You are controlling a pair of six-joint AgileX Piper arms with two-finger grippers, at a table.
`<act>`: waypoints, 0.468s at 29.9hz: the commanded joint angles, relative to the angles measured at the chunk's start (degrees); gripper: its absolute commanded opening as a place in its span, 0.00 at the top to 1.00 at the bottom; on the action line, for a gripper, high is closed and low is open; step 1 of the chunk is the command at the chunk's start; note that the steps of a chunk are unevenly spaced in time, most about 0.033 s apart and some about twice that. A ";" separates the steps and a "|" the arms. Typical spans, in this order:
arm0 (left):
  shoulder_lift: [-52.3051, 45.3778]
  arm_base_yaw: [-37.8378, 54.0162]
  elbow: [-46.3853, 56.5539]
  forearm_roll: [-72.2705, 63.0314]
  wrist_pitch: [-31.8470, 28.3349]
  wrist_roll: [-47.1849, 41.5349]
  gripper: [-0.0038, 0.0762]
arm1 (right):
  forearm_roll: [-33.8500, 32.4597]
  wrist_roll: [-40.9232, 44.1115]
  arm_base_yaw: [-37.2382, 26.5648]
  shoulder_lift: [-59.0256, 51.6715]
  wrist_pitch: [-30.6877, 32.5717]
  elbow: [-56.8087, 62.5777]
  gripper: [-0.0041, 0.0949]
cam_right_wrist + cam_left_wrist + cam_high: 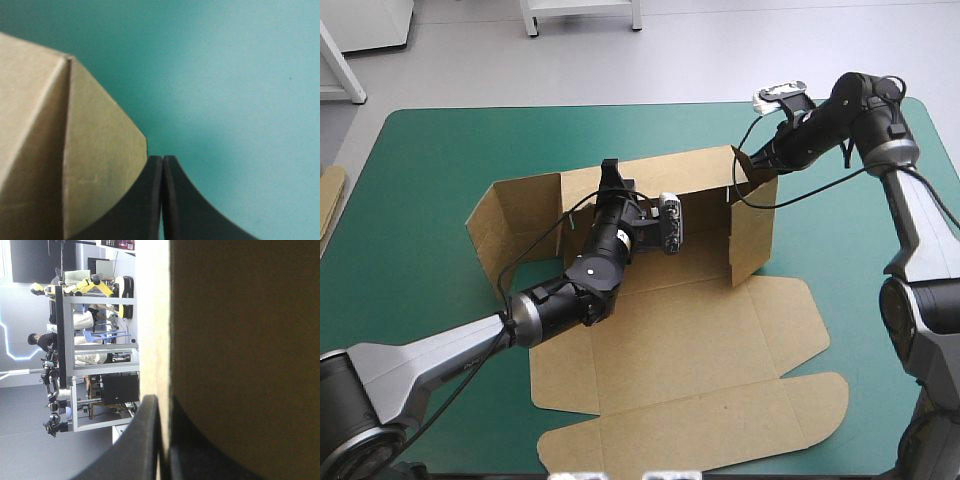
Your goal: Fold the box
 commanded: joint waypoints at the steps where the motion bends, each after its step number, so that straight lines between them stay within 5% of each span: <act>1: -2.22 -0.22 -0.91 -0.54 1.72 -0.98 0.96 | 2.84 -2.97 0.13 -6.26 -2.90 2.92 0.98; 14: -2.22 -0.22 -0.91 -0.54 1.53 -1.10 0.96 | 17.49 -23.16 0.13 -22.37 -24.09 33.88 0.98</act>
